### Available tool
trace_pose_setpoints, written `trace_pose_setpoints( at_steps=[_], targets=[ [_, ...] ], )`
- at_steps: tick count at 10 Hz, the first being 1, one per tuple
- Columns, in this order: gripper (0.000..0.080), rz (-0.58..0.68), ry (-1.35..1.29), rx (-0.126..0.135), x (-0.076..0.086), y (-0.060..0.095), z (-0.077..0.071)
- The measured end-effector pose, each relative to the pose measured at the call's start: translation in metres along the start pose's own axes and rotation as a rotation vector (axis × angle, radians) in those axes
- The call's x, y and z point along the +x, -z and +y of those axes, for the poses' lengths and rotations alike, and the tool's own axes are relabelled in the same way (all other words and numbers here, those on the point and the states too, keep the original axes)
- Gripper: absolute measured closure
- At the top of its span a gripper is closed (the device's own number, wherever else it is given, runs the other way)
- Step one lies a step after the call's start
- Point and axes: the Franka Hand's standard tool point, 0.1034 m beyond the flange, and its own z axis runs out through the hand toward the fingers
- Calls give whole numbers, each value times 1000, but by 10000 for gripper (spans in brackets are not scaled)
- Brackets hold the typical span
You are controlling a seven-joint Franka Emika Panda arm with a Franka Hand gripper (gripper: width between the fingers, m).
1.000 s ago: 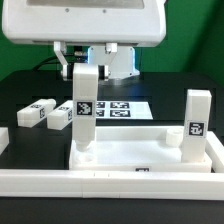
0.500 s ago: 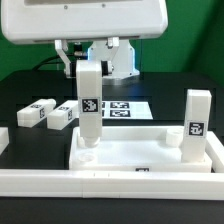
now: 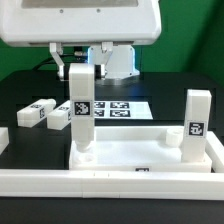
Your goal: Assemble desk
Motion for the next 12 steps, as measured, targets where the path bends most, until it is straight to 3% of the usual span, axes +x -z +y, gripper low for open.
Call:
trace_pose_setpoints(
  at_steps=[3,12],
  targets=[
    [509,44,-1,-28,-4,-2,2],
    [509,20,11,-25,-16,-15,-7]
  ],
)
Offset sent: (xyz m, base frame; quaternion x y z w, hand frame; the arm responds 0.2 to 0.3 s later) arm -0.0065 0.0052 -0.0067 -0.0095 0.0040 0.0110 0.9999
